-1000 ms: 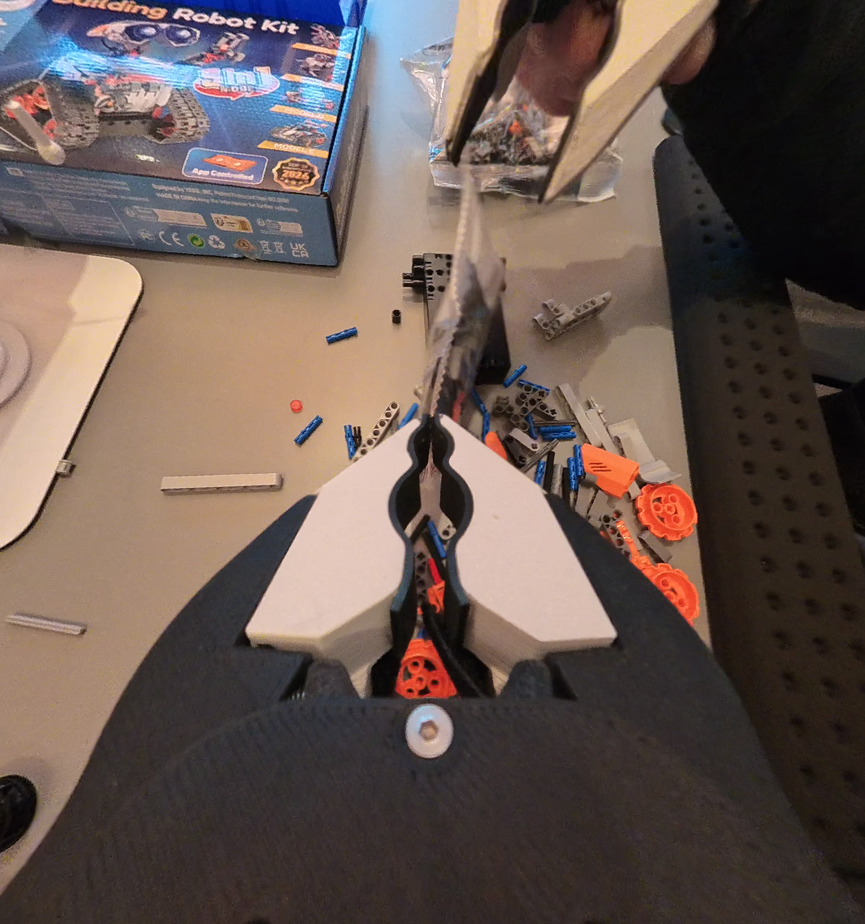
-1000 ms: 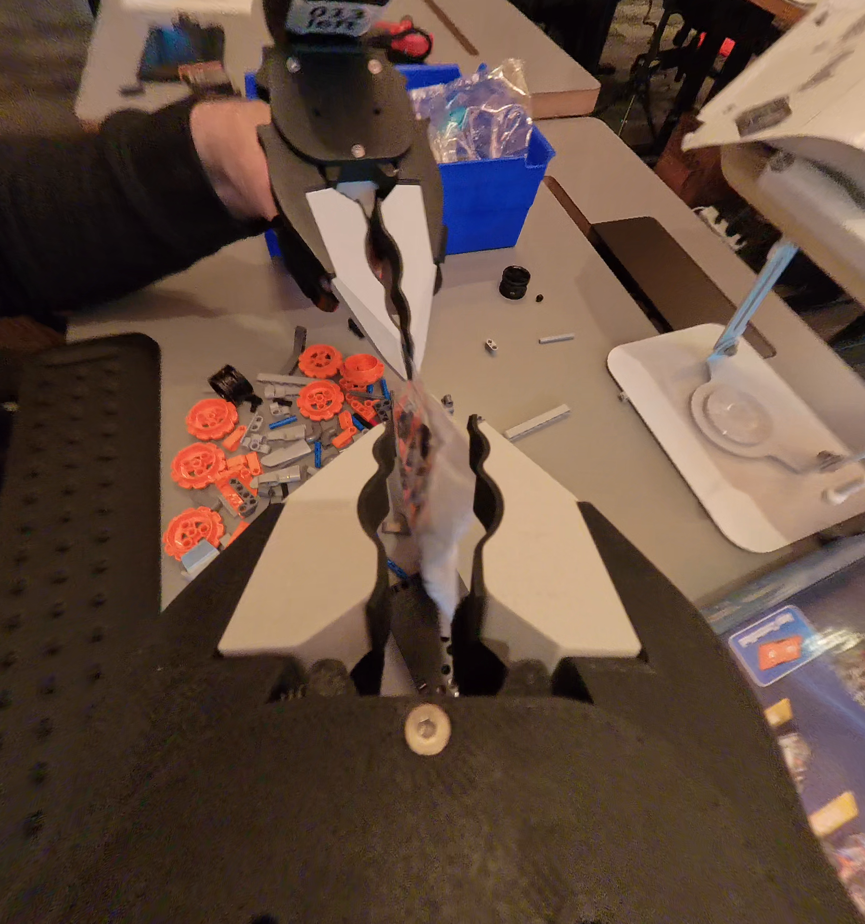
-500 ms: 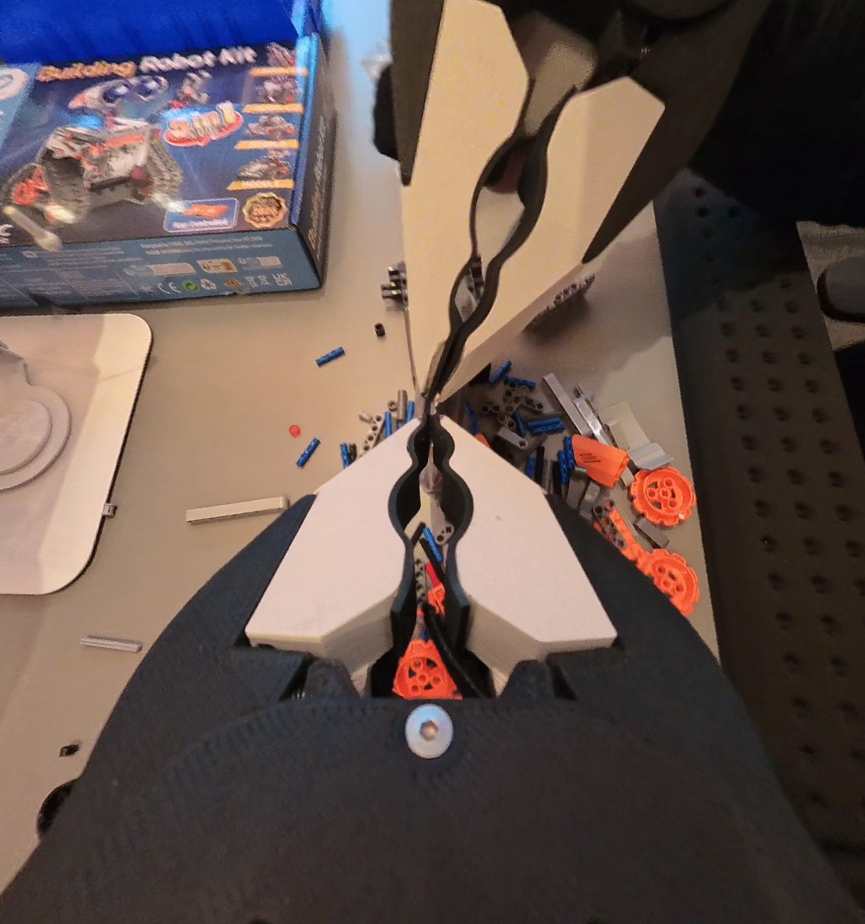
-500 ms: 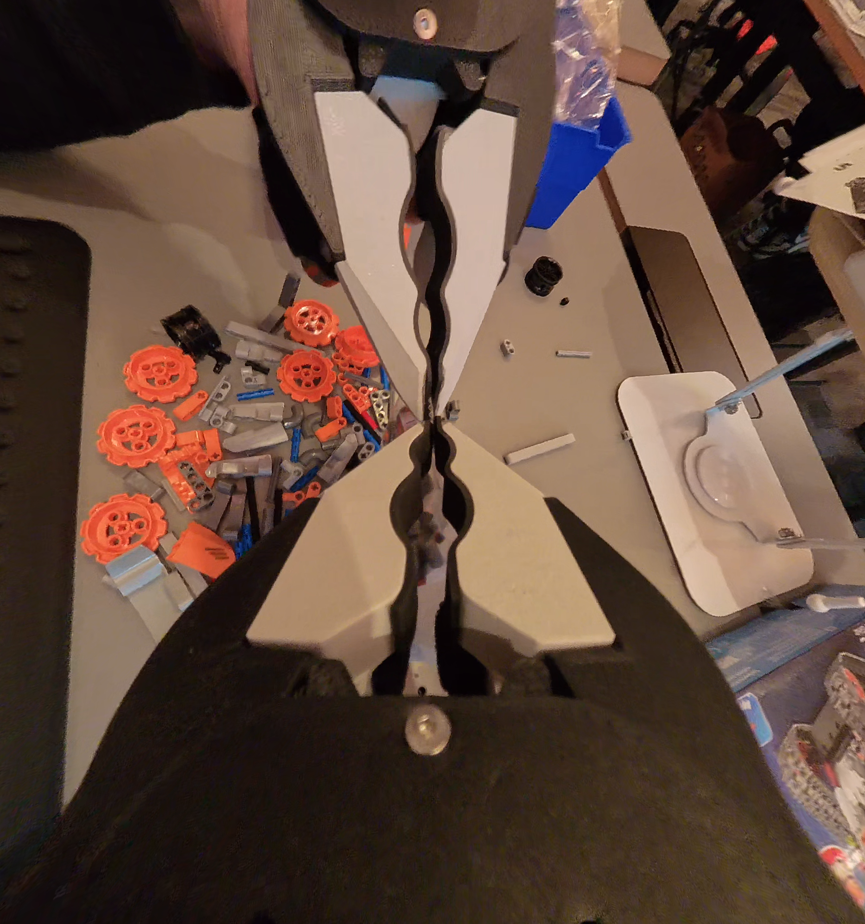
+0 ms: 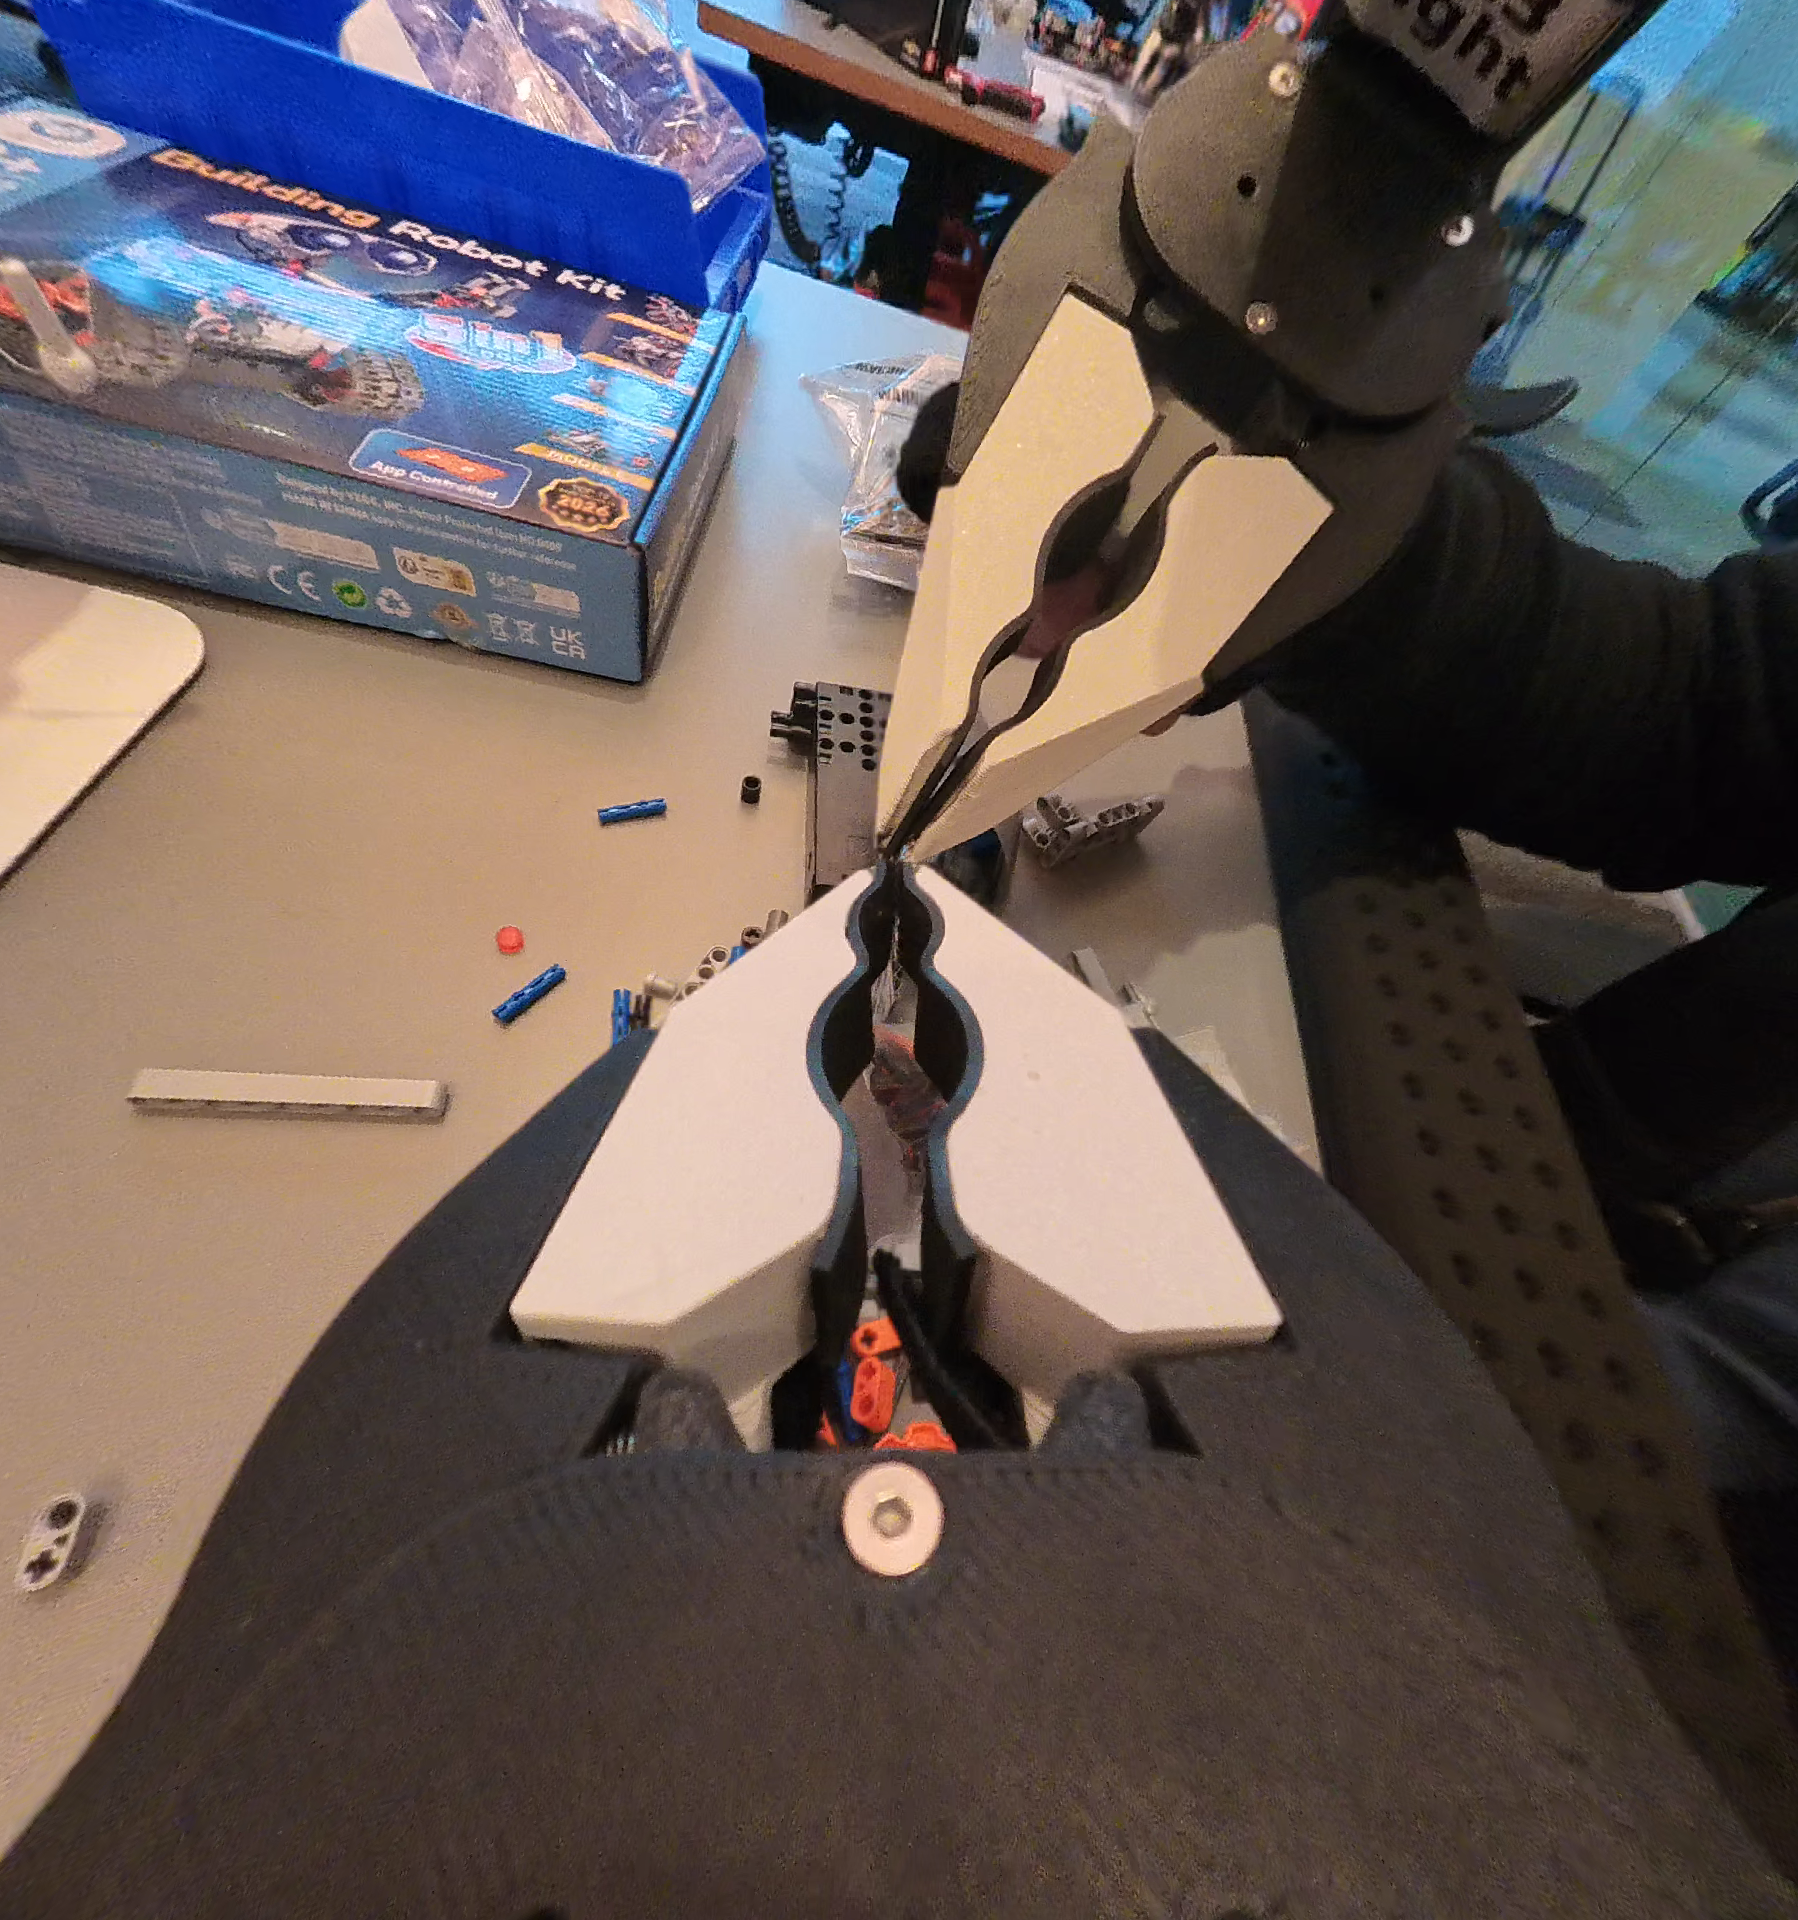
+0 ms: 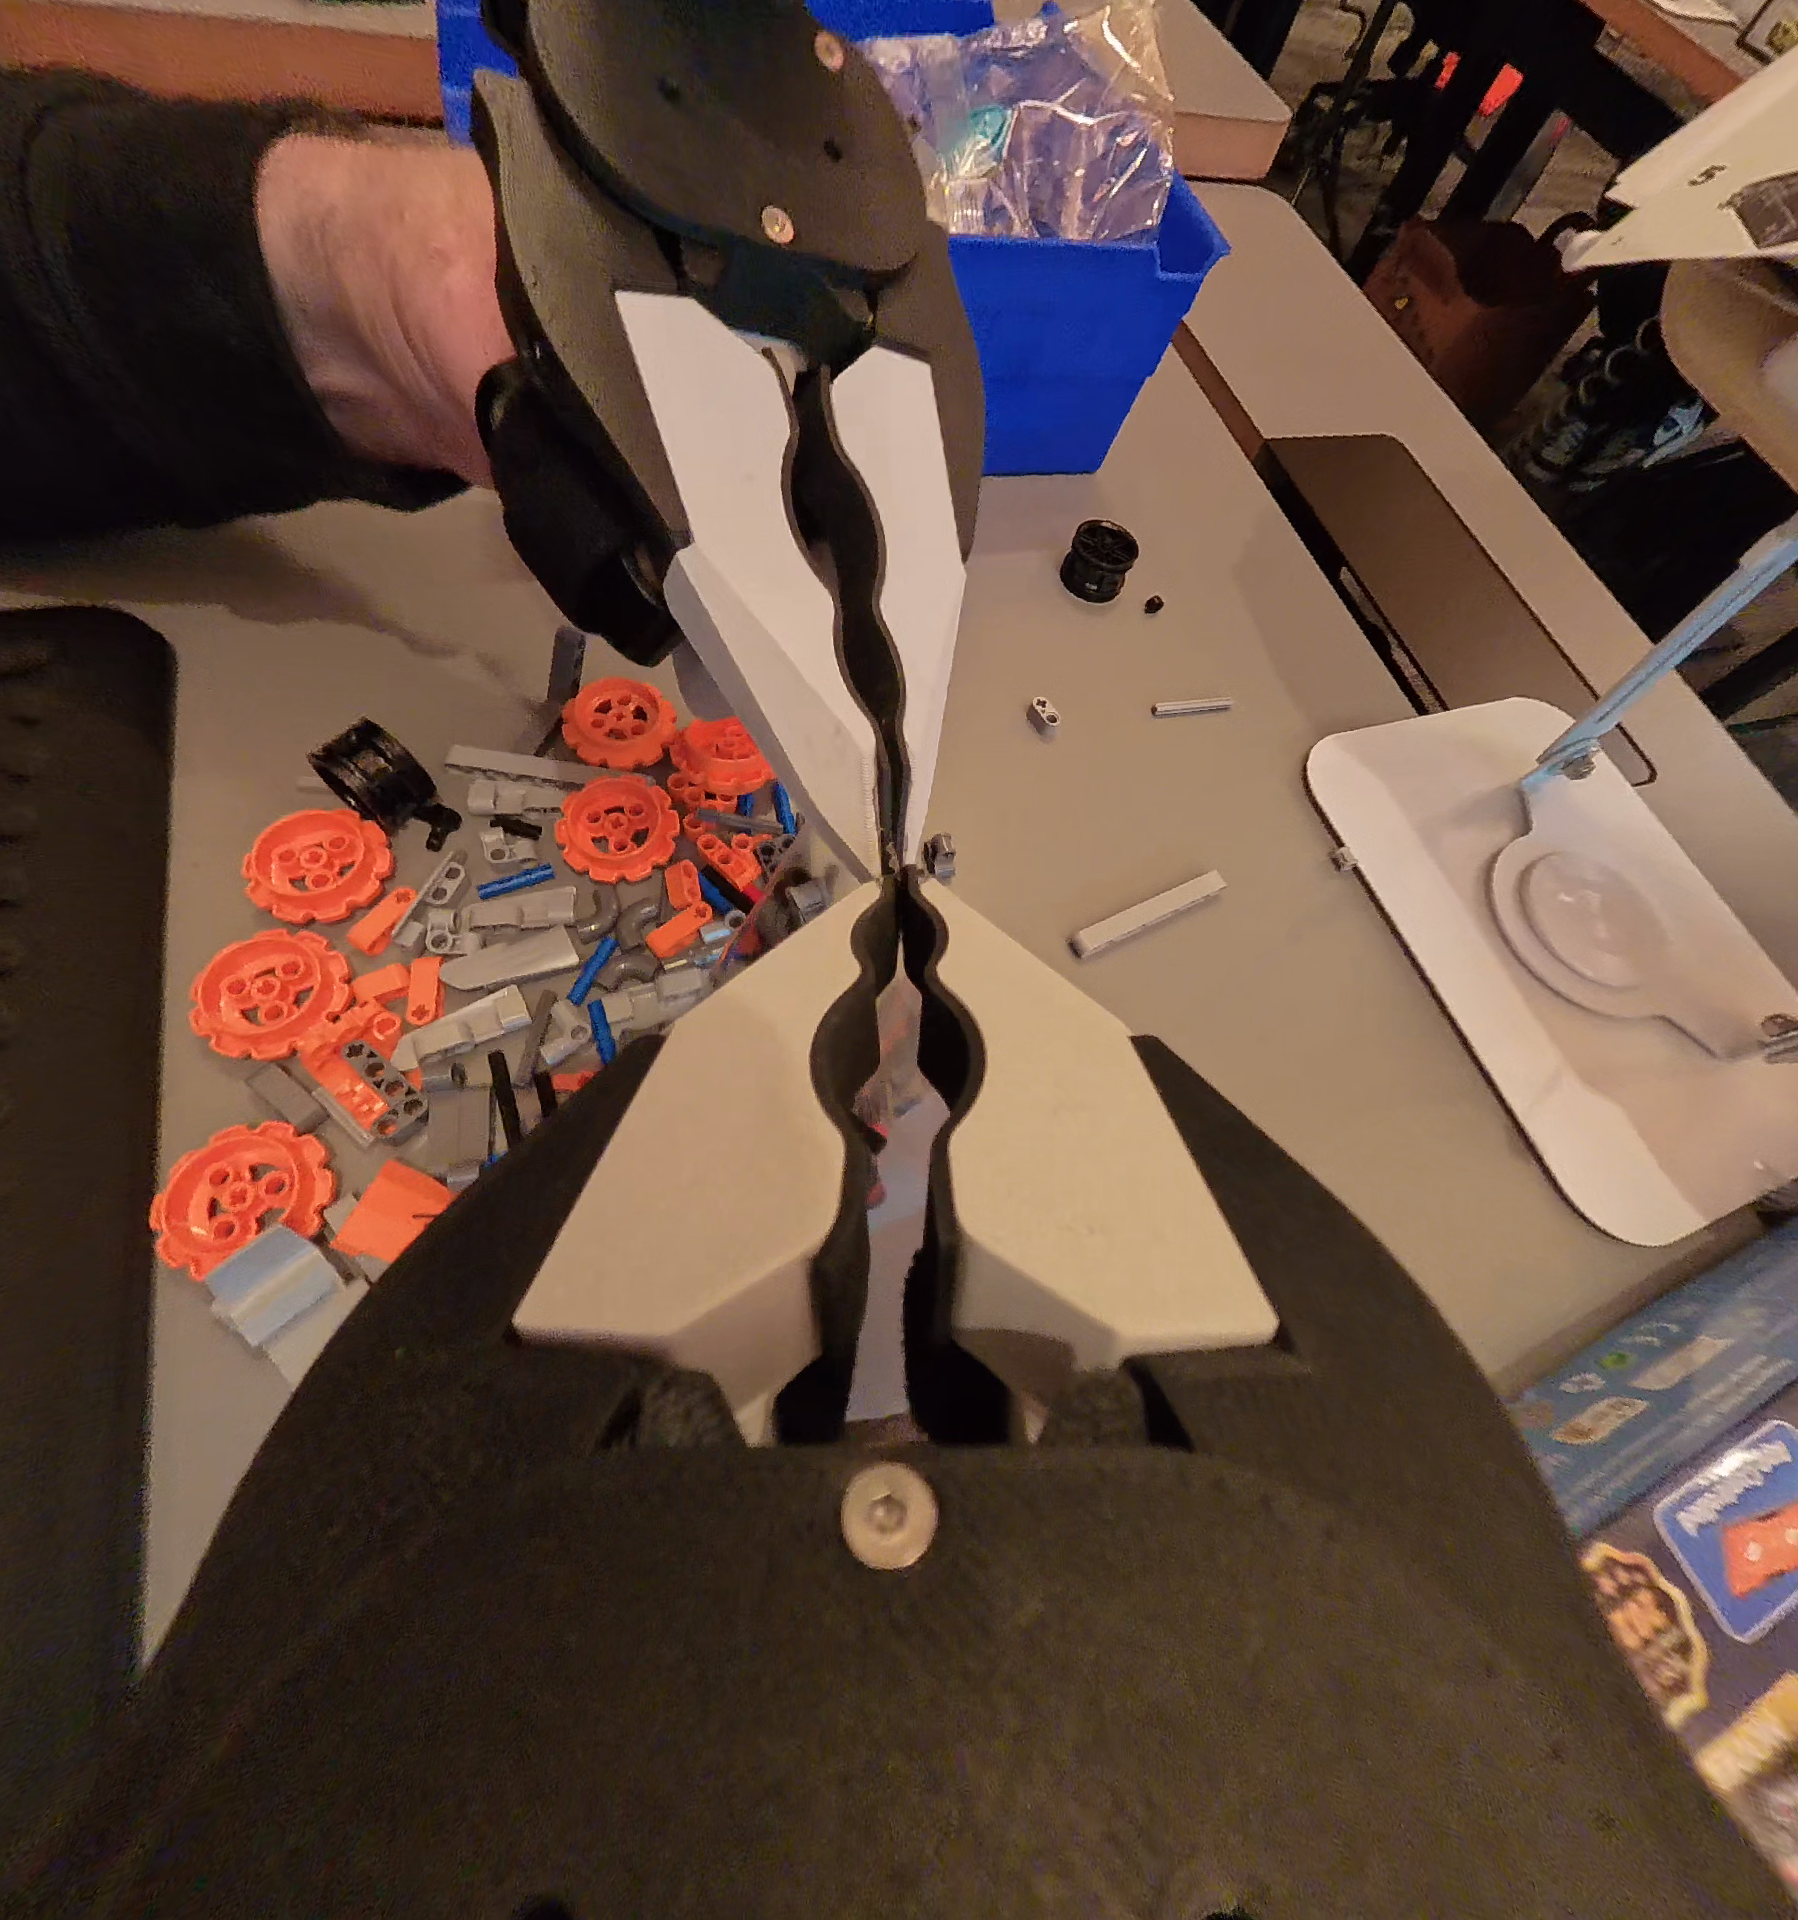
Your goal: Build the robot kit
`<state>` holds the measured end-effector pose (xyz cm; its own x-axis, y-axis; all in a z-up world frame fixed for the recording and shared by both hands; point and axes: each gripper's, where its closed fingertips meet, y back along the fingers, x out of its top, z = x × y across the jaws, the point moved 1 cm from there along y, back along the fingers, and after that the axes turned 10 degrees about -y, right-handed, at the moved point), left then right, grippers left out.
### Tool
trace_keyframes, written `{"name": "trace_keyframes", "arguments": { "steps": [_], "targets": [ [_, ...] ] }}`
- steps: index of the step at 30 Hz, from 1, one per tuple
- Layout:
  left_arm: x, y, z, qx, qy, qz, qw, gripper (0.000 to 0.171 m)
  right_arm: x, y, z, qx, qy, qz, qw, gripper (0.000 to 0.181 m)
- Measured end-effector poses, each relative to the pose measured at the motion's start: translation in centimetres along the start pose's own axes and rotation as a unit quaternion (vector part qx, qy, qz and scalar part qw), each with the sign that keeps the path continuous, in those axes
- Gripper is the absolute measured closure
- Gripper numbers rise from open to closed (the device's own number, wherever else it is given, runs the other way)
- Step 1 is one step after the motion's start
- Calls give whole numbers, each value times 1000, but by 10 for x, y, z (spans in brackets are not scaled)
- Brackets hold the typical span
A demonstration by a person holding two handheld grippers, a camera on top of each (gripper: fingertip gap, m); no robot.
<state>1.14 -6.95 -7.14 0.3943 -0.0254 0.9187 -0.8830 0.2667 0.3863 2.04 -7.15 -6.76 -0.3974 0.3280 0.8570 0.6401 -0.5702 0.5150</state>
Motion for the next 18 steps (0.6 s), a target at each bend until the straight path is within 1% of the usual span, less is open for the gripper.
{"name": "trace_keyframes", "arguments": {
  "steps": [2, 6, 7, 10, 13, 18],
  "targets": [
    [-1, 1, -2, -4, 6, 7, 1000, 171, -1, -2, 1, 16, -27, 13, 999, 181],
    [-3, 0, -4, 21, -39, -1, 999, 171, -3, -3, 3, 56, -83, 24, 995, 181],
    [-2, 0, -3, 17, -34, 3, 999, 171, -3, -3, 2, 66, -93, 27, 993, 181],
    [-3, 0, -4, 13, -30, 11, 999, 171, -4, -3, 2, 65, -93, 29, 993, 181],
    [3, 2, -2, 3, -18, 36, 999, 171, -1, 0, 2, 78, -108, 42, 990, 181],
    [4, 1, -3, 0, -10, 56, 998, 171, -2, 1, 3, 83, -122, 47, 988, 181]
  ]
}}
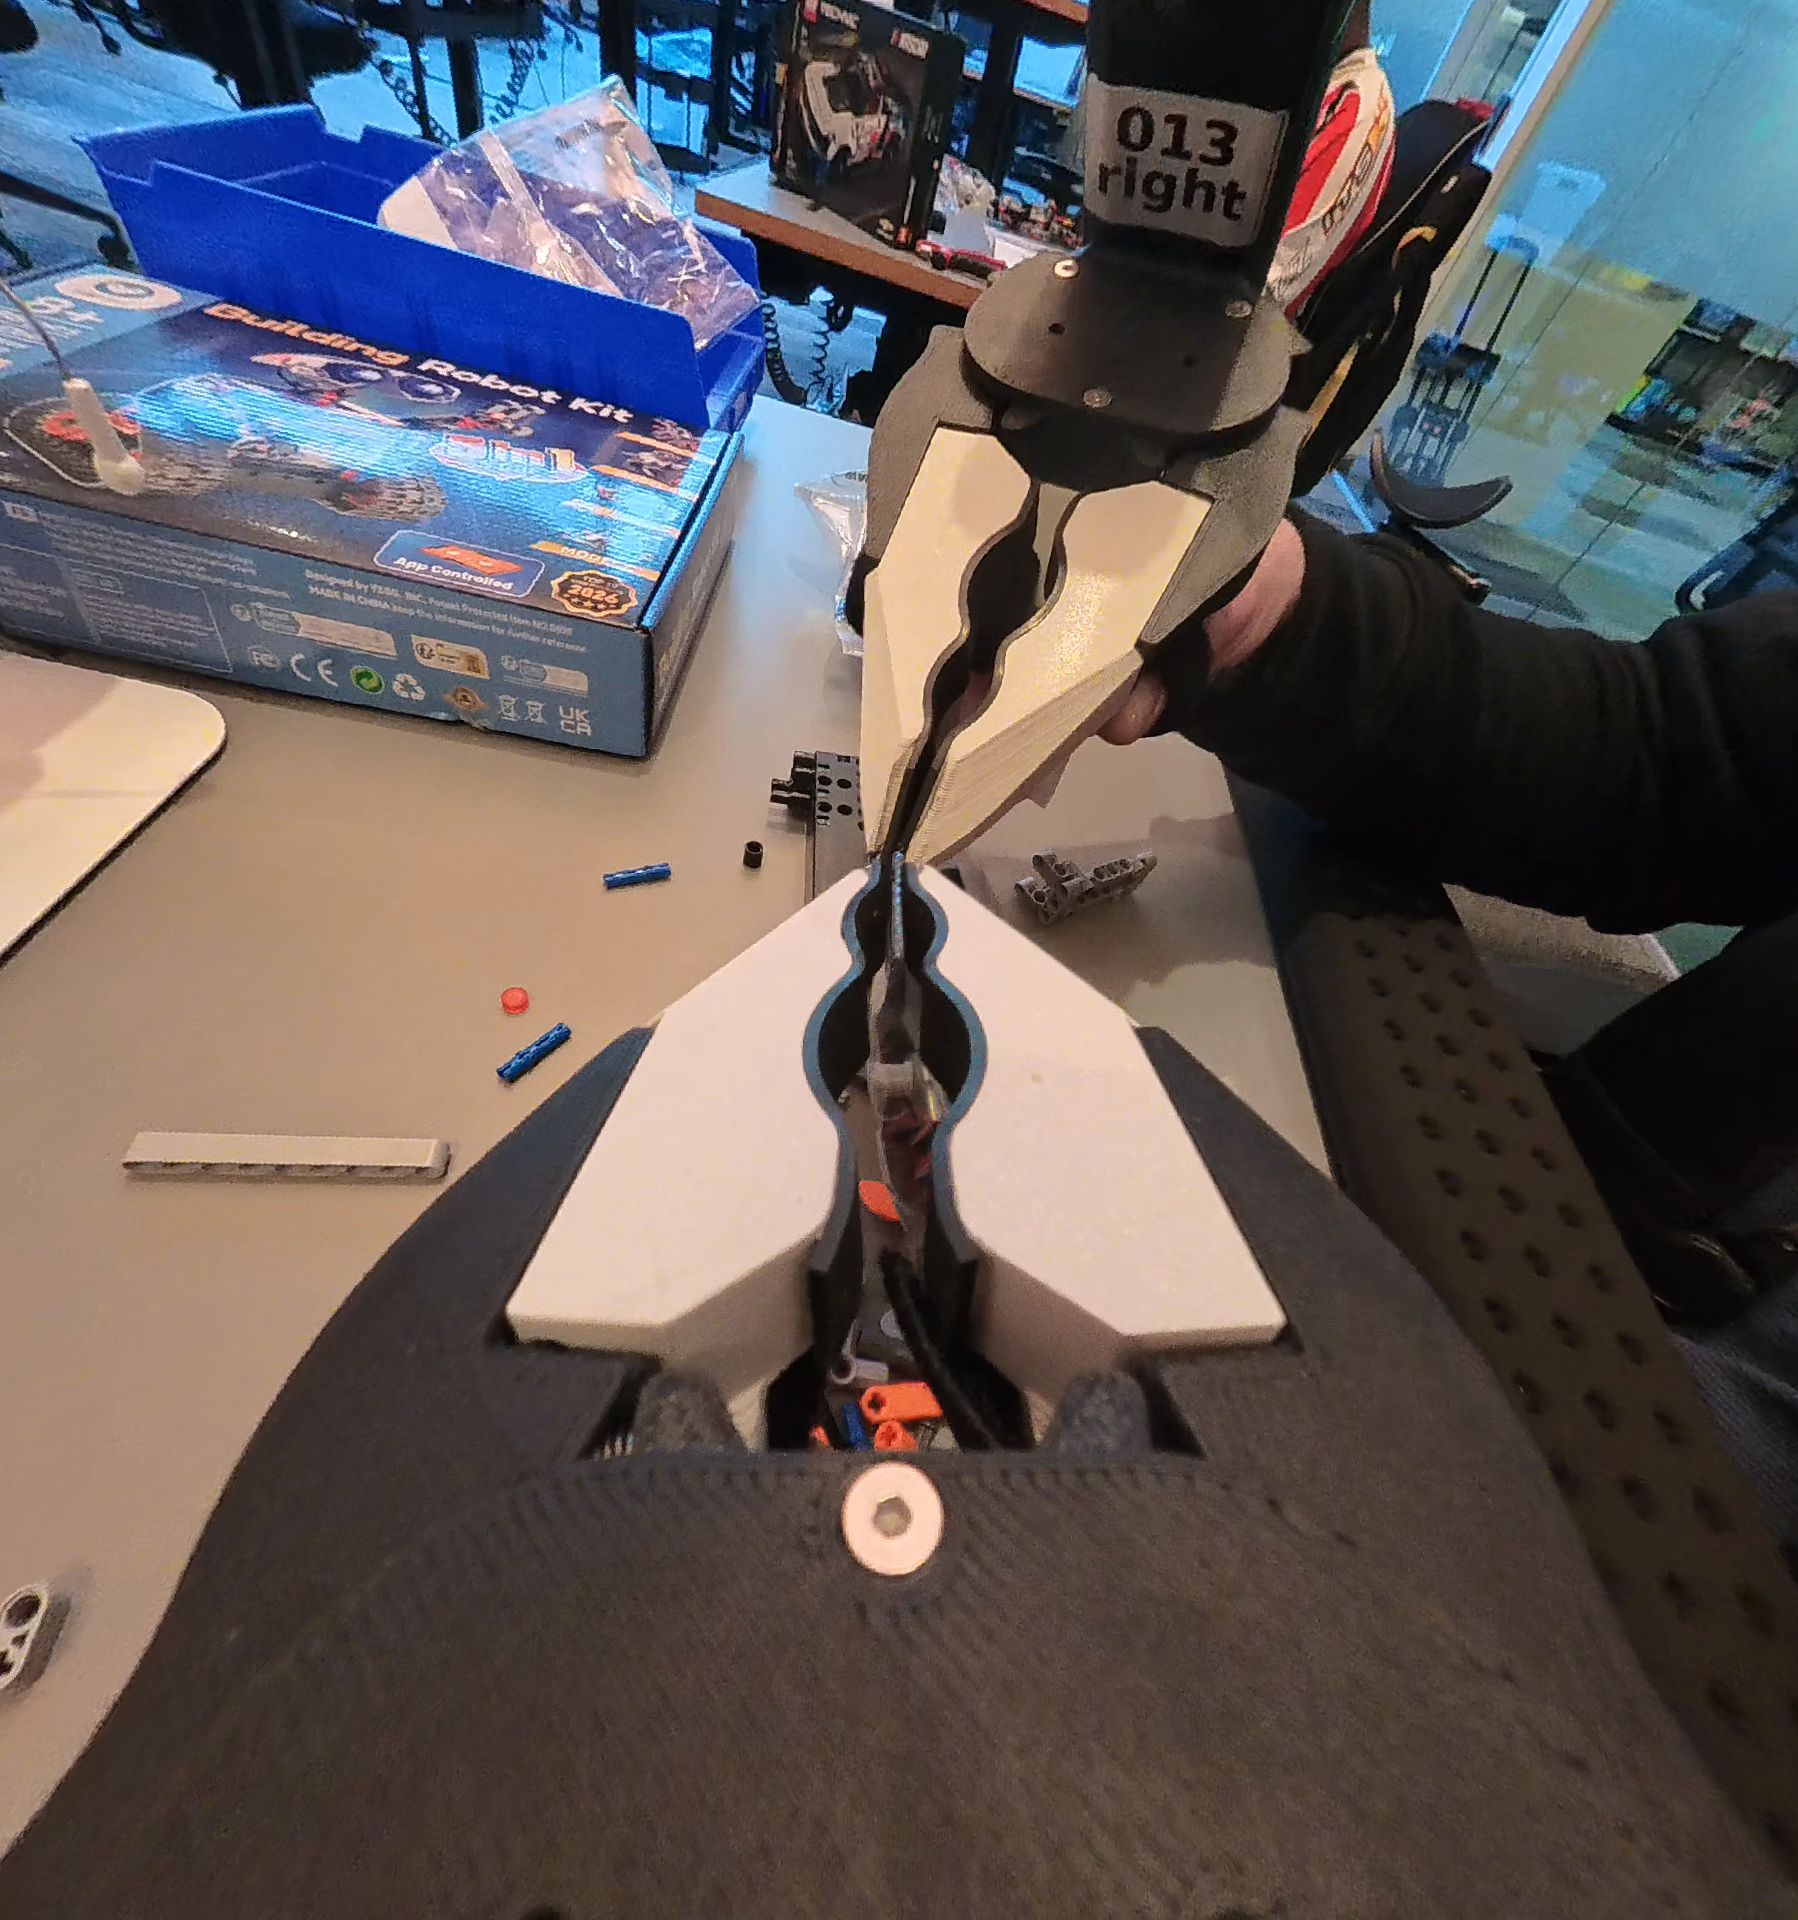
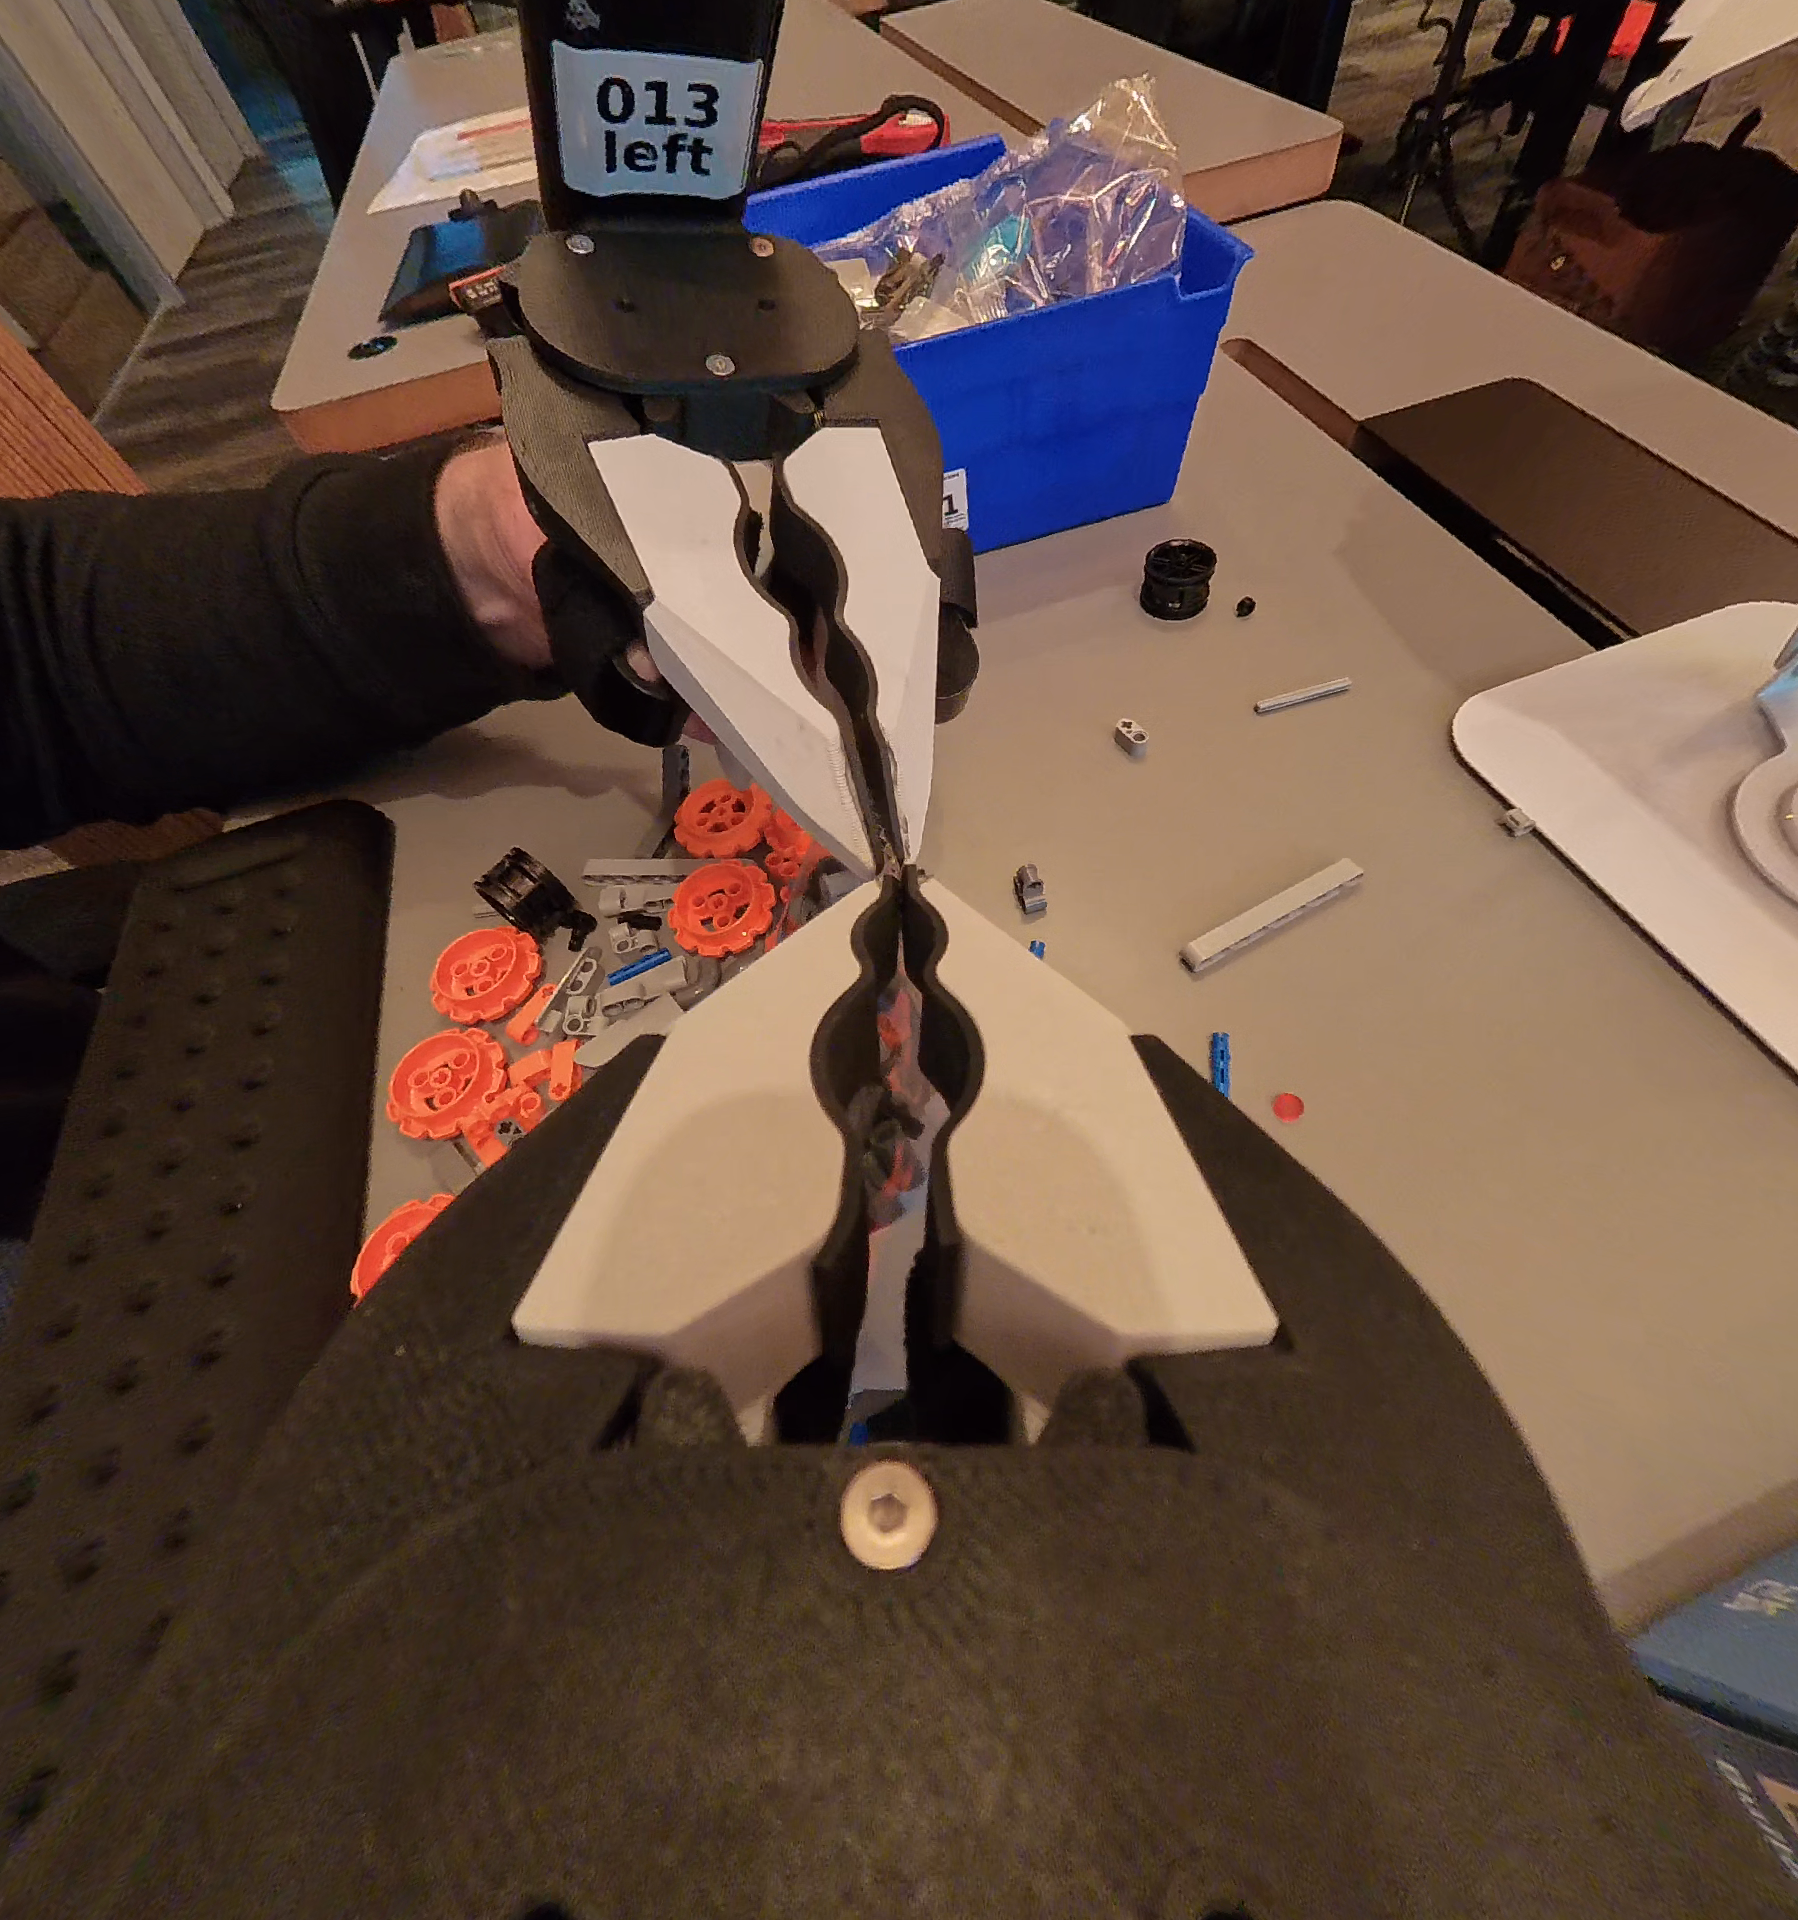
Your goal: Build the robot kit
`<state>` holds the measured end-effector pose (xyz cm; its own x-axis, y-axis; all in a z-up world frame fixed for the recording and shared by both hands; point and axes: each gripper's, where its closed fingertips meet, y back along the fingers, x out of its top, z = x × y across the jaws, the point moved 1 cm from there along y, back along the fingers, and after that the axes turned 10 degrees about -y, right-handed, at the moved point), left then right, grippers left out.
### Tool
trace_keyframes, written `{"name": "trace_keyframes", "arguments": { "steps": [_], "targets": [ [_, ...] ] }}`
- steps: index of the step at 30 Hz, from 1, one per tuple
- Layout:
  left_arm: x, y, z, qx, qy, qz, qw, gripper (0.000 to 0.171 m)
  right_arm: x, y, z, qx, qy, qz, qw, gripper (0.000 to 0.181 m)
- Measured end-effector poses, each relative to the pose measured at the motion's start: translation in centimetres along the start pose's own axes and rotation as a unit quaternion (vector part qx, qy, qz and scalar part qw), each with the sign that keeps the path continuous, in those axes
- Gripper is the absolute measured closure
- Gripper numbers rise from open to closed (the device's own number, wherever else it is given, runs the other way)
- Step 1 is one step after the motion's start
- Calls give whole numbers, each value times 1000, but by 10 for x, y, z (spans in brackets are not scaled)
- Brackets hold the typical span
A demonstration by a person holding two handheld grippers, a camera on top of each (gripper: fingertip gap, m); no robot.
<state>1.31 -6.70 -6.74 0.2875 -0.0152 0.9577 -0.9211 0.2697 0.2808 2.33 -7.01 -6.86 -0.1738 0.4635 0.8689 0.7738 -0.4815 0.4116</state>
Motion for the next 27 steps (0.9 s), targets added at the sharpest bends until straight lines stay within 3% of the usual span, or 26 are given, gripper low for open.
{"name": "trace_keyframes", "arguments": {
  "steps": [6, 14, 27],
  "targets": [
    [3, -1, -3, 7, 3, 16, 1000, 171, 1, 0, 1, -1, -9, 5, 1000, 181],
    [0, -6, -18, 46, 54, 17, 997, 171, 1, -4, 14, -122, 91, -8, 988, 181],
    [-33, -14, -53, 118, 134, -18, 984, 171, -18, -30, 51, -329, 279, -92, 897, 181]
  ]
}}
